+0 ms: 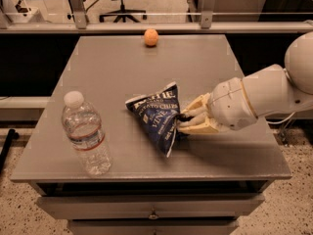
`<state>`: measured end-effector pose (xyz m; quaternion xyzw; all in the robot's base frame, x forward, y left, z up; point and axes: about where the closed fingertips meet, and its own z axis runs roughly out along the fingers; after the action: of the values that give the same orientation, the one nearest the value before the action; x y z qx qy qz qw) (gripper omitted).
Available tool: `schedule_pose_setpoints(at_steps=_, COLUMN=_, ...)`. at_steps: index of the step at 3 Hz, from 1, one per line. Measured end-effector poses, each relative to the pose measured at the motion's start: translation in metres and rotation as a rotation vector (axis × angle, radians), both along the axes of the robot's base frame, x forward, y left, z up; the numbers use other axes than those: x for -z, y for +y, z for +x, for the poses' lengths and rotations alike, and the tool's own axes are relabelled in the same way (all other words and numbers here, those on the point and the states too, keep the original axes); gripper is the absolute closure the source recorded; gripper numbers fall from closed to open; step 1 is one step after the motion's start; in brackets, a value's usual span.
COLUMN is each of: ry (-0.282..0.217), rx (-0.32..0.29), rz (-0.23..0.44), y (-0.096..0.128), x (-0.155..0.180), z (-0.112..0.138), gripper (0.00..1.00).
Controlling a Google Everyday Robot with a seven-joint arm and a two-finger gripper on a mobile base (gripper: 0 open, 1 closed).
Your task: Move blue chip bag near water bottle
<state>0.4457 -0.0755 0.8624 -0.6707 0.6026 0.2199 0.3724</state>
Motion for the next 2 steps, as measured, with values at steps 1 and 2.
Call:
schedule_pose_setpoints(at_steps=1, ry=-0.005, rx=-0.021, rz=0.036, y=0.018, x=-0.003, z=-0.002, gripper=1.00)
schedule_pose_setpoints(at_steps=2, ry=-0.010, rx=-0.038, rz=0.058, y=0.032, x=-0.006, z=-0.004, gripper=1.00)
